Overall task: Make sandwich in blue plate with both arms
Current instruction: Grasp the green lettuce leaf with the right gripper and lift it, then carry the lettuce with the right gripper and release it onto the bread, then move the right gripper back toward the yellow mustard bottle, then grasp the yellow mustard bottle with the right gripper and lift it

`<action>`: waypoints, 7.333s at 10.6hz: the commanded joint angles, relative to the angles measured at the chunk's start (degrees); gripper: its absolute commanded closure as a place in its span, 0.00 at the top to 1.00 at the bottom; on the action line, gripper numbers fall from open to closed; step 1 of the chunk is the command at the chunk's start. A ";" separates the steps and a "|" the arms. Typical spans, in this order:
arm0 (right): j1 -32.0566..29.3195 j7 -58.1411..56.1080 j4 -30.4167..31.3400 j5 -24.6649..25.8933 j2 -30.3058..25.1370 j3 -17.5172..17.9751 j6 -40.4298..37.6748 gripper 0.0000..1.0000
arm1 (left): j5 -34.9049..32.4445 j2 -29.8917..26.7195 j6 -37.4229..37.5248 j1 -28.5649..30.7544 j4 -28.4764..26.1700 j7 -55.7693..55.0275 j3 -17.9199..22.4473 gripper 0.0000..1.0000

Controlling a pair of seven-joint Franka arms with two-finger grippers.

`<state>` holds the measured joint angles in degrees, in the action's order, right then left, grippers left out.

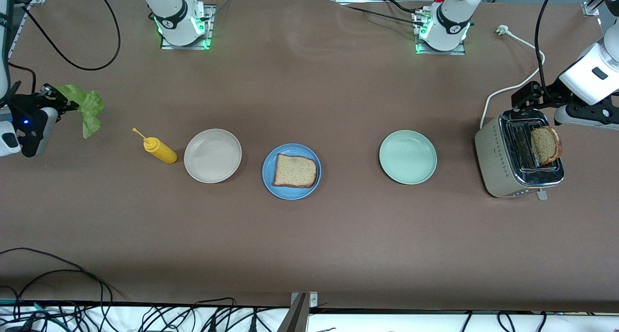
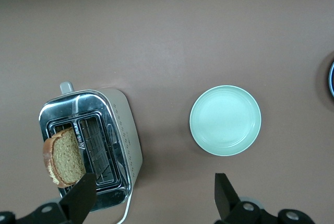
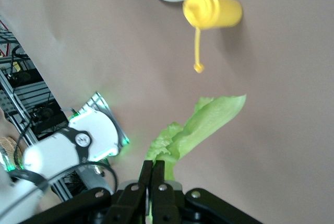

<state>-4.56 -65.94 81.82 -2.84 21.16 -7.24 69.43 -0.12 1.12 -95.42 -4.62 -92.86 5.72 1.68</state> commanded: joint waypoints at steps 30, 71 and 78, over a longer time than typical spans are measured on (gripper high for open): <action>32.33 93.89 -0.61 -18.18 22.52 14.10 59.62 1.00 | 0.39 -1.39 -1.00 2.42 -1.45 1.32 -1.95 1.00; -1.42 -64.23 20.57 -50.77 19.09 -4.71 28.40 1.00 | 0.39 -1.47 -0.91 1.36 -1.80 0.53 -1.59 1.00; -1.60 -65.56 21.63 -50.77 19.36 -4.71 26.02 0.12 | 0.39 -1.39 -0.91 1.89 -1.62 0.44 -1.77 1.00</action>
<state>-5.25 -131.04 102.69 -52.63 40.93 -12.61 96.84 -0.12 0.96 -95.68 -2.96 -93.43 5.82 -0.04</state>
